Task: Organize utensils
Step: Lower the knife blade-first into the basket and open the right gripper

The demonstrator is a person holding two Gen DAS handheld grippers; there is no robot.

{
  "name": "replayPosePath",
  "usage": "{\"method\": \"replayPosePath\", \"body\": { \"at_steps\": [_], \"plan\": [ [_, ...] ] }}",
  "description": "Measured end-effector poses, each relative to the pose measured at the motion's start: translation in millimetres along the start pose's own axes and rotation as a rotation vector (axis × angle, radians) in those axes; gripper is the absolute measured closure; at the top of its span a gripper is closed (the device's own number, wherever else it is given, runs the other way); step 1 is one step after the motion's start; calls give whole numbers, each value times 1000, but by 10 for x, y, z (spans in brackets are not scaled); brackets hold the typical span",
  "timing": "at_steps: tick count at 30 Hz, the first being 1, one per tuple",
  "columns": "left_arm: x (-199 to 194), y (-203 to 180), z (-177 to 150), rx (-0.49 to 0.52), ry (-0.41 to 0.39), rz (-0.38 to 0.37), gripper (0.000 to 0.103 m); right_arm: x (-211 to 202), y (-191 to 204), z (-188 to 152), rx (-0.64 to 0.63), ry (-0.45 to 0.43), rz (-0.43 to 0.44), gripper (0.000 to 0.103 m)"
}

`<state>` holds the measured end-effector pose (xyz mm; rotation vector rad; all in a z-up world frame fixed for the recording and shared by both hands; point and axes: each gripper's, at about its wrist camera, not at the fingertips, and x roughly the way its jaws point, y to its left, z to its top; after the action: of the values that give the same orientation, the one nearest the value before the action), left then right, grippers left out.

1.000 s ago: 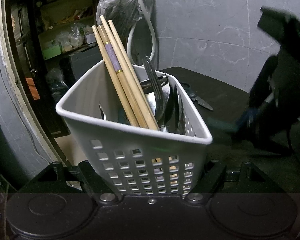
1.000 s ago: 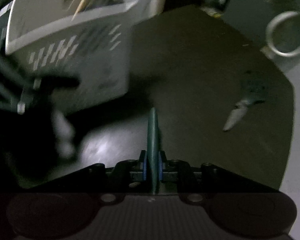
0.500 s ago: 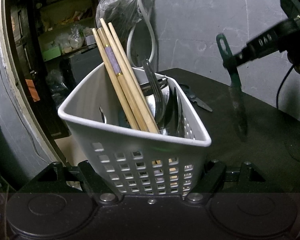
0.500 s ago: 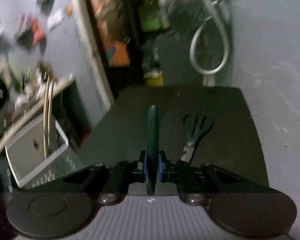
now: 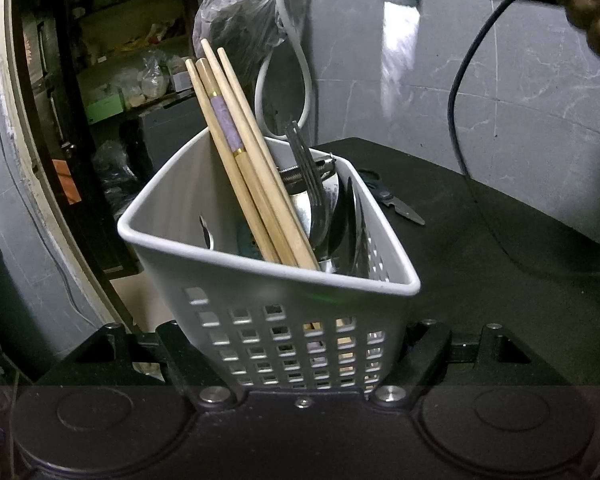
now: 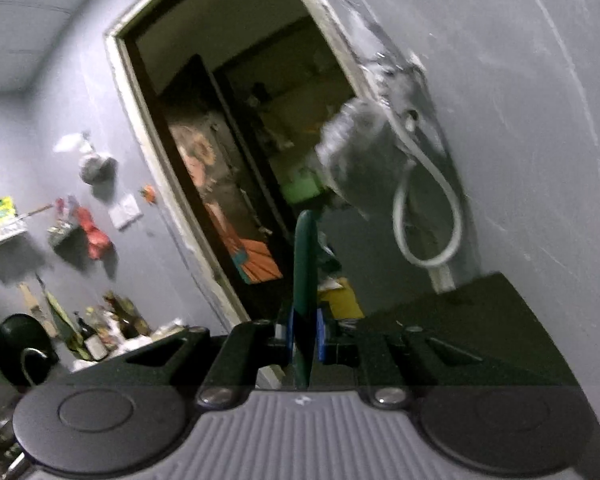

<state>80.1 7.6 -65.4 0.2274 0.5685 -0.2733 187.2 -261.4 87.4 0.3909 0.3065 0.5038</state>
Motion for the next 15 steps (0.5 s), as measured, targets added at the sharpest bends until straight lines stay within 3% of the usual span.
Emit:
{"method": "replayPosePath", "body": {
  "at_steps": [7,15],
  "plan": [
    [-7,0,-2,-3,-3,0,24,153,384,190,-65,-33,107,91],
    [-12,6,-1,-4,-3,-2,24,265,757,-61,-118,16,201,91]
  ]
}}
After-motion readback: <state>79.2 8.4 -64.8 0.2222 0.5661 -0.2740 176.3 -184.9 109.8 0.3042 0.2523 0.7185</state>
